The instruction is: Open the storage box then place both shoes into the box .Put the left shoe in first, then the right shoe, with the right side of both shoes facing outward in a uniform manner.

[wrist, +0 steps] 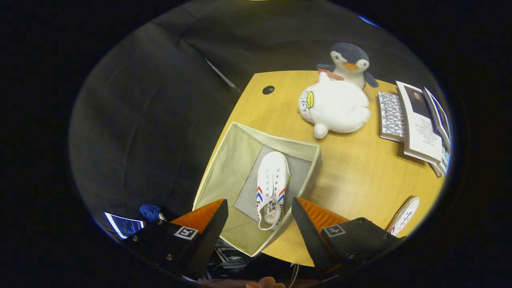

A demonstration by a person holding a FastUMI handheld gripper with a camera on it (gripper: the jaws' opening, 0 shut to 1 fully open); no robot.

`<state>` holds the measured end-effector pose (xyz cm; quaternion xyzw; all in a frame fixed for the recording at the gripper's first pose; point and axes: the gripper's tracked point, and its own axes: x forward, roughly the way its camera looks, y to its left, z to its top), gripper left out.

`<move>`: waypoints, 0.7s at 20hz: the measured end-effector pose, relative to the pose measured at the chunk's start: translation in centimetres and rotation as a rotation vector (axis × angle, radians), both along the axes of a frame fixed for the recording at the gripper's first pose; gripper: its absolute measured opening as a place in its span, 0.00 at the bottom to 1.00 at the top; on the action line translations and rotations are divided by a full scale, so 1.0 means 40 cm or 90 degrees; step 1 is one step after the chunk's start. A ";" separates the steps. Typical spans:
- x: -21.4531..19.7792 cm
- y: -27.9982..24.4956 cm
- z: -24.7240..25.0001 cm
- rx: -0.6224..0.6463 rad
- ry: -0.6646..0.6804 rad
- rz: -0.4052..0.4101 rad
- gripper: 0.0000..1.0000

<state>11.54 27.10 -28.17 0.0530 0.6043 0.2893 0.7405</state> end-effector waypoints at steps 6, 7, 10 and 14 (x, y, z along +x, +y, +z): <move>0.023 -0.204 -0.015 -0.008 0.007 -0.079 0.97; 0.023 -0.235 -0.019 -0.008 0.010 -0.093 0.97; 0.021 -0.339 -0.033 -0.023 0.011 -0.134 0.98; 0.000 -0.454 -0.039 -0.033 0.015 -0.177 0.98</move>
